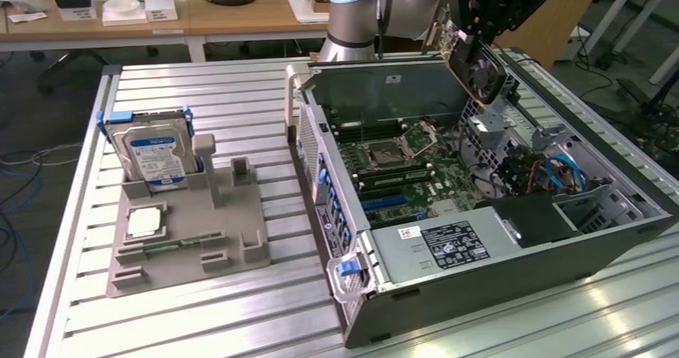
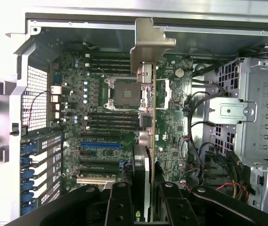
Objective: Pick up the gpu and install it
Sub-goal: 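Insert the gpu into the slot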
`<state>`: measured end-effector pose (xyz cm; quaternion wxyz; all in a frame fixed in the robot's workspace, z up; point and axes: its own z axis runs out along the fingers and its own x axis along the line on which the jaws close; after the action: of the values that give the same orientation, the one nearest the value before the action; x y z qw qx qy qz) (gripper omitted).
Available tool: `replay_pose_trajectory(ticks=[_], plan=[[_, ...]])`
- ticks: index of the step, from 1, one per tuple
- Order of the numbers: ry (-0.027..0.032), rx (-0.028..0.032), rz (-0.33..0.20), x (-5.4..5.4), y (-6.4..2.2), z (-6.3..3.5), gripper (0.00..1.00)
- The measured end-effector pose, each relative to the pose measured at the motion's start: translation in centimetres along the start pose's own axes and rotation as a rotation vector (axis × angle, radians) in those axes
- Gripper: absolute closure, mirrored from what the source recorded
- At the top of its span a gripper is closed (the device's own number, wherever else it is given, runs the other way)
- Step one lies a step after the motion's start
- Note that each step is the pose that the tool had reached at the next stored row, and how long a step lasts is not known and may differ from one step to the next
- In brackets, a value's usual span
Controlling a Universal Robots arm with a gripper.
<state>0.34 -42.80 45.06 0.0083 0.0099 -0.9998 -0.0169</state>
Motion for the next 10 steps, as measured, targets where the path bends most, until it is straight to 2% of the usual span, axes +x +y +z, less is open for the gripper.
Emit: replay_pose_trajectory(ticks=[10], plan=[[0.0024,0.0006,-0.071,0.00,-0.01,0.00,0.73]])
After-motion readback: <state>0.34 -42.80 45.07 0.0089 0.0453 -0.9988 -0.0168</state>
